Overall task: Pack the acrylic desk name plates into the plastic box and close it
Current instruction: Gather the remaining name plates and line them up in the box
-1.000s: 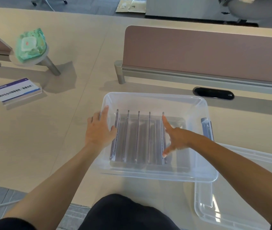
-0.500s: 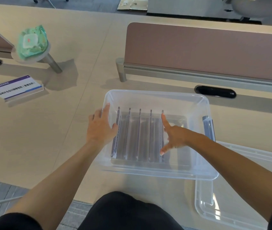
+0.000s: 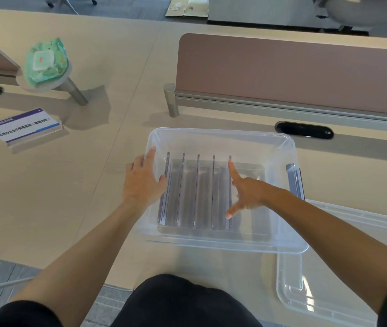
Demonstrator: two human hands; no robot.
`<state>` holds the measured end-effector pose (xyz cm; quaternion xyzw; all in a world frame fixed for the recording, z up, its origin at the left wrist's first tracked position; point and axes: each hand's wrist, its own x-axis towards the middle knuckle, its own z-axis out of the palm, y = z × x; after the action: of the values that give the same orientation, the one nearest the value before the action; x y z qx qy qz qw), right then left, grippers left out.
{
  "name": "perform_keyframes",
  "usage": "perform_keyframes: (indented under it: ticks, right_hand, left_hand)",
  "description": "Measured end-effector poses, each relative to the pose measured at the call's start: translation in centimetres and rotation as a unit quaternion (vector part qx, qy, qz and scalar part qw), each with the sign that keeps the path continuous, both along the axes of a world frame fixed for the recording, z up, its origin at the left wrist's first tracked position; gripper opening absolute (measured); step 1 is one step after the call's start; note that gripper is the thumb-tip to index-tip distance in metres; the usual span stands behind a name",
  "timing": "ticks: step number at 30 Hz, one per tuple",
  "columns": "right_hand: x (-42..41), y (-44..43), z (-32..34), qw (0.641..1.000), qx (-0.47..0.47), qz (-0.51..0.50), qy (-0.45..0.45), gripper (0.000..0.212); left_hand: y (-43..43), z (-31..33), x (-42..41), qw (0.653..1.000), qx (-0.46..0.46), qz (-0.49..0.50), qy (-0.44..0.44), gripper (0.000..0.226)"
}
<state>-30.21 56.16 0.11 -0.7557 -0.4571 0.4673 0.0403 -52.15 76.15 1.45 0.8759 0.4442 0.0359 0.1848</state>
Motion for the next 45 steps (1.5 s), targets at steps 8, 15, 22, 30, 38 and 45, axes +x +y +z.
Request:
perform_keyframes:
  ticks: [8, 15, 22, 30, 38, 45]
  right_hand:
    - [-0.2, -0.1, 0.0, 1.000, 0.011, -0.003, 0.007, 0.156]
    - [-1.1, 0.4, 3.4, 0.991, 0.016, -0.002, -0.135, 0.120]
    - [-7.0, 5.6, 10.1, 0.948, 0.093, -0.051, -0.300, 0.050]
    - [-19.9, 13.2, 15.0, 0.960, 0.105, 0.010, -0.260, 0.039]
    - [-26.2, 20.8, 15.1, 0.961, 0.128, 0.081, -0.231, 0.035]
    - [-27.3, 27.5, 13.4, 0.960, 0.174, 0.139, -0.169, 0.035]
  left_hand:
    - [-0.1, 0.5, 0.0, 0.999, -0.033, 0.013, 0.002, 0.080]
    - [0.0, 2.4, -1.1, 0.989, -0.121, 0.040, -0.072, 0.075]
    - [3.0, 3.6, -8.2, 0.964, -0.164, 0.080, -0.194, 0.054]
    - [6.7, 3.7, -19.9, 0.946, -0.201, 0.095, -0.236, 0.009]
    - [10.1, 4.1, -27.7, 0.921, -0.215, 0.162, -0.282, 0.007]
    - [13.4, 5.0, -30.7, 0.886, -0.225, 0.277, -0.297, 0.018]
